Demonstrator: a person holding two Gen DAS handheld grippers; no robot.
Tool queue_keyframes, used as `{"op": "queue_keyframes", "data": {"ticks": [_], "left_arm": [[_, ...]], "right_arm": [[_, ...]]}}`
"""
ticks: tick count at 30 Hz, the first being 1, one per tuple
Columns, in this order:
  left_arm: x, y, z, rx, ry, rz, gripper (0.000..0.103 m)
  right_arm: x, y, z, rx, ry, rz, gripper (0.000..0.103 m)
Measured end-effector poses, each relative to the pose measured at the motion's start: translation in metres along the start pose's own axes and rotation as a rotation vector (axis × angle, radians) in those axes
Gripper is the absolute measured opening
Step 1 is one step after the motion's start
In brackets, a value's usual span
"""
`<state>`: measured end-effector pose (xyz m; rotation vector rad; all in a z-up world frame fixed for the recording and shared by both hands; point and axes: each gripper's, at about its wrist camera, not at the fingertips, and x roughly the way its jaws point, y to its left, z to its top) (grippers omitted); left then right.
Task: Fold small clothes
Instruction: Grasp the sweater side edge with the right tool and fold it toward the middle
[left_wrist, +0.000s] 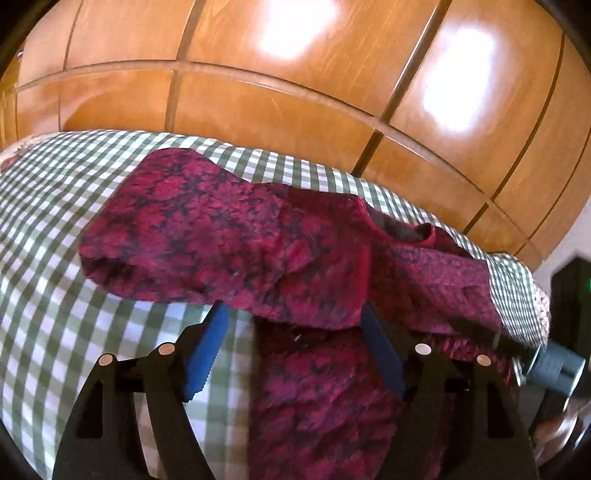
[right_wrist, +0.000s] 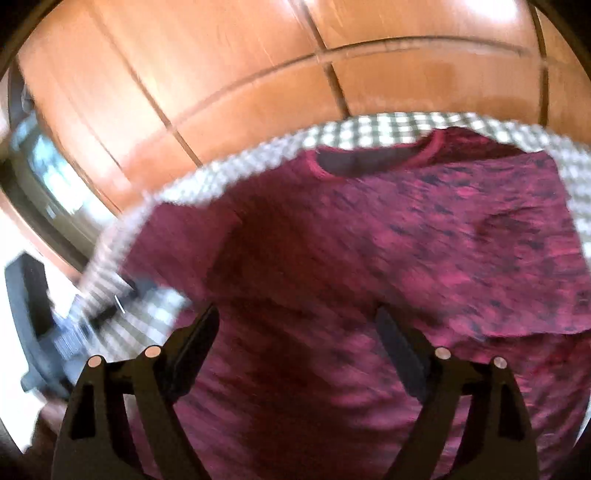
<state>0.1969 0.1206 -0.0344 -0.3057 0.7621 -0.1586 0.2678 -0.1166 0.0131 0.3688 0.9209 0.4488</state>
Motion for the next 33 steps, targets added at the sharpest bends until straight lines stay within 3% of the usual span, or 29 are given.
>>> {"op": "queue_keyframes", "data": {"ticks": [5, 7, 9, 12, 14, 19, 25, 29, 30, 33], "left_arm": [[-0.015, 0.023, -0.008, -0.041, -0.002, 0.061, 0.073], [-0.016, 0.04, -0.011, -0.097, 0.011, 0.077, 0.073], [-0.014, 0.052, -0.015, -0.133, 0.025, 0.115, 0.073], [-0.009, 0.067, -0.018, -0.201, 0.055, 0.187, 0.073], [-0.009, 0.071, -0.018, -0.232, 0.058, 0.198, 0.073], [-0.001, 0.057, -0.012, -0.215, 0.052, 0.207, 0.073], [0.031, 0.032, 0.003, -0.186, 0.092, 0.232, 0.073], [0.049, 0.043, 0.012, -0.256, 0.129, 0.306, 0.073], [0.052, 0.047, 0.013, -0.278, 0.134, 0.291, 0.073], [0.059, 0.041, 0.013, -0.231, 0.152, 0.301, 0.076]], "right_arm": [[0.036, 0.028, 0.023, 0.023, 0.031, 0.051, 0.086], [0.058, 0.042, 0.03, 0.006, 0.064, 0.049, 0.076], [0.089, 0.059, 0.033, -0.045, 0.117, 0.018, 0.048], [0.117, 0.08, 0.027, -0.165, 0.153, -0.087, 0.018], [0.107, 0.088, 0.03, -0.203, 0.109, -0.103, 0.013], [0.023, 0.078, 0.057, -0.174, -0.112, -0.108, 0.008], [-0.077, 0.039, 0.07, -0.153, -0.321, -0.189, 0.007], [-0.114, -0.002, 0.068, -0.113, -0.394, -0.294, 0.007], [-0.12, -0.016, 0.066, -0.09, -0.4, -0.32, 0.007], [-0.12, -0.061, 0.056, -0.021, -0.362, -0.379, 0.007]]}}
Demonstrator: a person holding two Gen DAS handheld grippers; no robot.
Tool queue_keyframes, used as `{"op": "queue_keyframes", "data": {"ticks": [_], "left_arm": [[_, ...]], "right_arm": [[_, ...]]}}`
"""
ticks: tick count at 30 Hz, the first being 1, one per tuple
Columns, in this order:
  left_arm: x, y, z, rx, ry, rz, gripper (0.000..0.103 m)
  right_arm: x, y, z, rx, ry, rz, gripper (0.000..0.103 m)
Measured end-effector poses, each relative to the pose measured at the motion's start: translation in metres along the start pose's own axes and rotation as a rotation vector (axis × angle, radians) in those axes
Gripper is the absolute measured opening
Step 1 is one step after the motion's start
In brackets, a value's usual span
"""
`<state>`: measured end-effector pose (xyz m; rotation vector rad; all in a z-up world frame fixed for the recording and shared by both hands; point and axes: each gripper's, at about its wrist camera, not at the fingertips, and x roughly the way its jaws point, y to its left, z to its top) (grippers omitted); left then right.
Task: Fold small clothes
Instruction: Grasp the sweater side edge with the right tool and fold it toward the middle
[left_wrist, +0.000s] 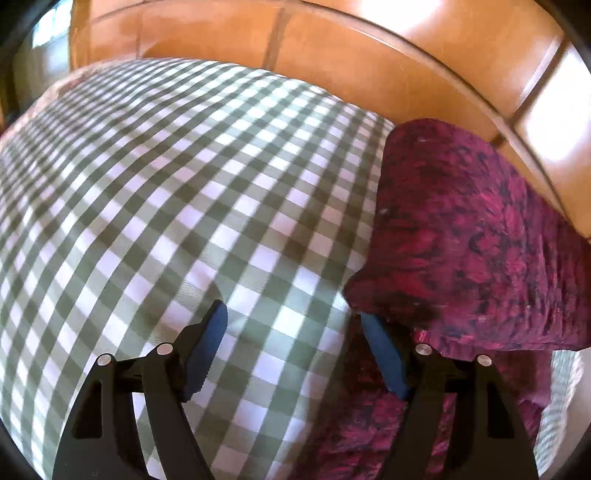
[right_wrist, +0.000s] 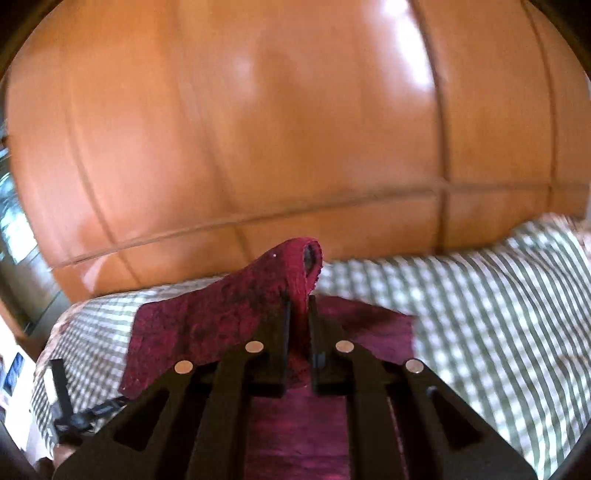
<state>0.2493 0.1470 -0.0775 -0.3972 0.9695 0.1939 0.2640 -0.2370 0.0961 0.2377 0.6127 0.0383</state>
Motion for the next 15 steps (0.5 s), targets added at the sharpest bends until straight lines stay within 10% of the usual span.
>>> {"op": "queue_keyframes", "data": {"ticks": [5, 15], "left_arm": [[0.003, -0.011, -0.012, 0.039, -0.017, 0.07, 0.076], [-0.022, -0.012, -0.016, 0.057, -0.083, 0.088, 0.071]], "right_arm": [[0.038, -0.05, -0.045, 0.02, 0.135, -0.169, 0.007], [0.059, -0.076, -0.075, 0.086, 0.215, -0.114, 0.012]]}}
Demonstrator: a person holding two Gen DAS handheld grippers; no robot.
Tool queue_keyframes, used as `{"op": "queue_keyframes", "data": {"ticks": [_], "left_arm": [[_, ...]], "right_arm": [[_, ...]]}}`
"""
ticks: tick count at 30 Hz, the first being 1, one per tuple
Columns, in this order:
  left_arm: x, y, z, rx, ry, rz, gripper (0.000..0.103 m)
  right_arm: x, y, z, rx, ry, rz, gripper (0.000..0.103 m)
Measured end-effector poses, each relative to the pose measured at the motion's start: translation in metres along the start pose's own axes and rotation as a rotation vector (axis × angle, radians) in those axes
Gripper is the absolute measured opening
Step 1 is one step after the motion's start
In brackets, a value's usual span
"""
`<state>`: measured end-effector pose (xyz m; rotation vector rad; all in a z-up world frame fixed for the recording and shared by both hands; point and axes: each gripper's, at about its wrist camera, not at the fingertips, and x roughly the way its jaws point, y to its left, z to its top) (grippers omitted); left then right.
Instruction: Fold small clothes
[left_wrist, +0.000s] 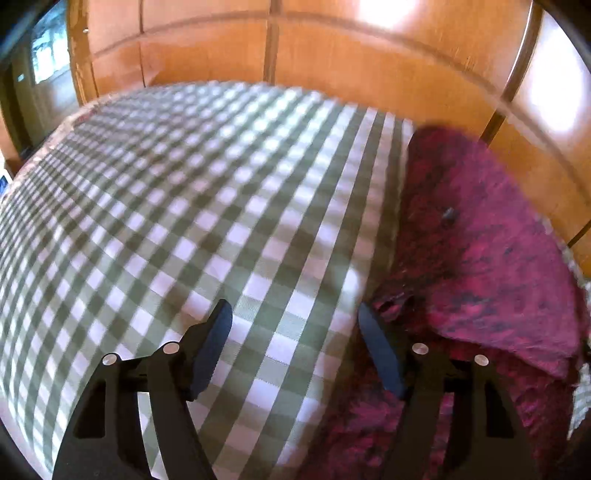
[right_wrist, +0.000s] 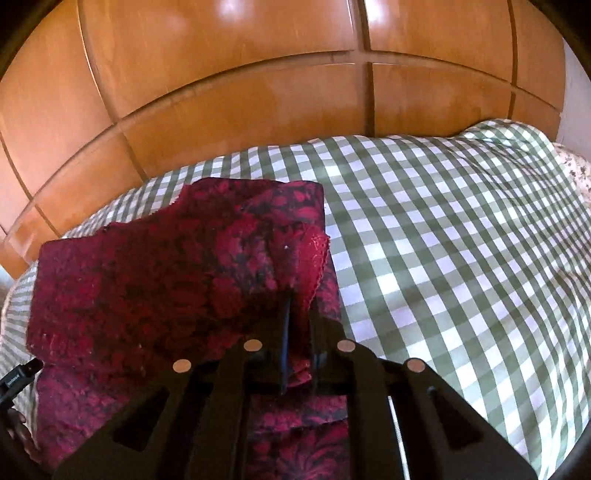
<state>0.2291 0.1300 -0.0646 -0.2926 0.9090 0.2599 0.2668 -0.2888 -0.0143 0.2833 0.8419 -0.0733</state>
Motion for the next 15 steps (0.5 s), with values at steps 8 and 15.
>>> {"op": "queue_keyframes", "data": {"ticks": [8, 15], "left_arm": [[-0.057, -0.047, 0.016, 0.17, -0.208, -0.236, 0.071], [0.01, -0.083, 0.004, 0.293, 0.008, -0.148, 0.072]], "right_arm": [[-0.037, -0.011, 0.012, 0.077, -0.068, 0.079, 0.044], [-0.023, 0.042, 0.009, -0.085, 0.019, 0.16, 0.043]]}}
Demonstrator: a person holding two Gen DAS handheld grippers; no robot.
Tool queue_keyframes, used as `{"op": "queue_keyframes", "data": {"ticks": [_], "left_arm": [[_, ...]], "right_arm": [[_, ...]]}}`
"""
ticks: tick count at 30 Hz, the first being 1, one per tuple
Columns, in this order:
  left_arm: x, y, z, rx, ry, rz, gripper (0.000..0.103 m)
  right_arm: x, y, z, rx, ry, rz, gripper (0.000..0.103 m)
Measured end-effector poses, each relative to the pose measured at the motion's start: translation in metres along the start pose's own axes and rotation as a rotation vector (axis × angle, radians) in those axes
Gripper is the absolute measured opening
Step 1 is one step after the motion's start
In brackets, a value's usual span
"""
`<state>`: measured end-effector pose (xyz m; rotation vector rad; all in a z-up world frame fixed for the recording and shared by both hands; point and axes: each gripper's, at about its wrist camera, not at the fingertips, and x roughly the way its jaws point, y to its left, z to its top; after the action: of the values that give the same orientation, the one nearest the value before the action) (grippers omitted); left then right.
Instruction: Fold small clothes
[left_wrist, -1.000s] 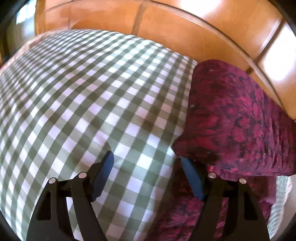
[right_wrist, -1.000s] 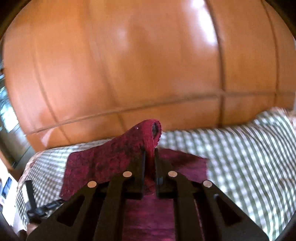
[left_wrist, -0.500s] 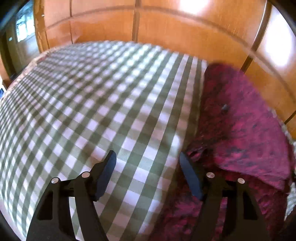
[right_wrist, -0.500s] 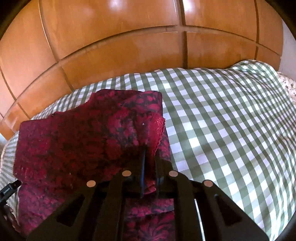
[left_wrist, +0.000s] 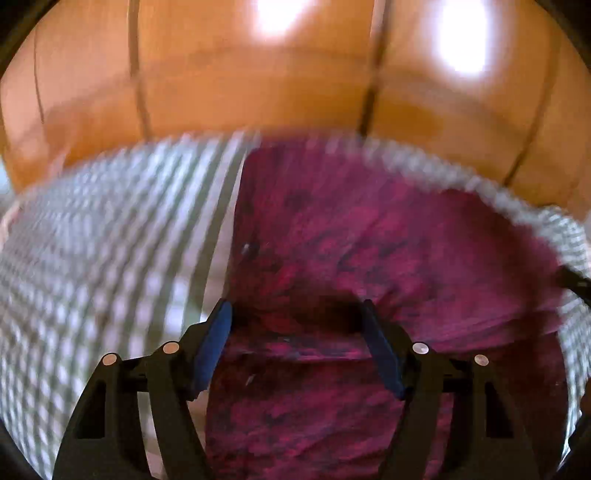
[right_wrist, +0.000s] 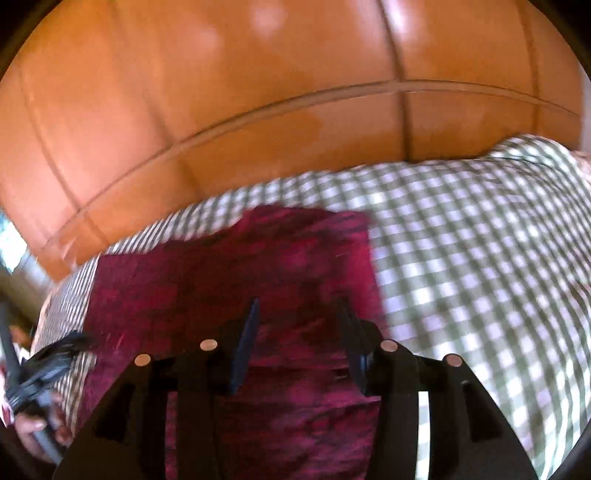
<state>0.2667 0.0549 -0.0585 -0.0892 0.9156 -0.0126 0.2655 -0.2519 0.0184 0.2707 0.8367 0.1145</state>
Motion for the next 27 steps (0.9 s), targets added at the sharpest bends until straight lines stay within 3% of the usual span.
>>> {"op": "queue_keyframes", "data": {"ticks": [2, 3, 5, 8, 12, 15, 19, 22, 23, 24, 27], "left_arm": [[0.006, 0.019, -0.006, -0.076, 0.002, -0.024, 0.076], [0.008, 0.03, -0.008, -0.133, 0.026, -0.082, 0.076], [0.007, 0.046, -0.008, -0.191, 0.039, -0.118, 0.076], [-0.008, 0.056, -0.003, -0.198, -0.001, -0.123, 0.075], [-0.026, 0.076, 0.016, -0.257, -0.068, -0.184, 0.075], [-0.018, 0.086, 0.042, -0.33, -0.038, -0.252, 0.075], [0.008, 0.084, 0.073, -0.358, 0.012, -0.273, 0.075], [0.038, 0.085, 0.088, -0.405, 0.109, -0.331, 0.075], [0.045, 0.088, 0.088, -0.43, 0.123, -0.345, 0.06], [0.049, 0.087, 0.089, -0.443, 0.121, -0.368, 0.033], [0.039, 0.077, 0.085, -0.38, 0.06, -0.303, 0.019]], "right_arm": [[0.017, 0.008, -0.009, -0.028, 0.036, -0.021, 0.047], [0.024, 0.011, -0.012, -0.034, 0.037, -0.036, 0.048], [0.029, 0.012, -0.015, -0.008, 0.024, -0.033, 0.051], [0.03, 0.014, -0.016, 0.003, 0.007, -0.028, 0.056], [0.034, 0.015, -0.021, 0.0, -0.034, -0.021, 0.058], [0.033, 0.016, -0.024, -0.006, -0.051, -0.025, 0.058], [0.033, 0.015, -0.025, -0.003, -0.063, -0.019, 0.058], [0.033, 0.018, -0.027, -0.015, -0.074, -0.033, 0.059], [0.033, 0.02, -0.028, -0.026, -0.077, -0.043, 0.06], [0.033, 0.022, -0.028, -0.036, -0.079, -0.052, 0.06], [0.031, 0.026, -0.026, -0.054, -0.073, -0.056, 0.061]]}}
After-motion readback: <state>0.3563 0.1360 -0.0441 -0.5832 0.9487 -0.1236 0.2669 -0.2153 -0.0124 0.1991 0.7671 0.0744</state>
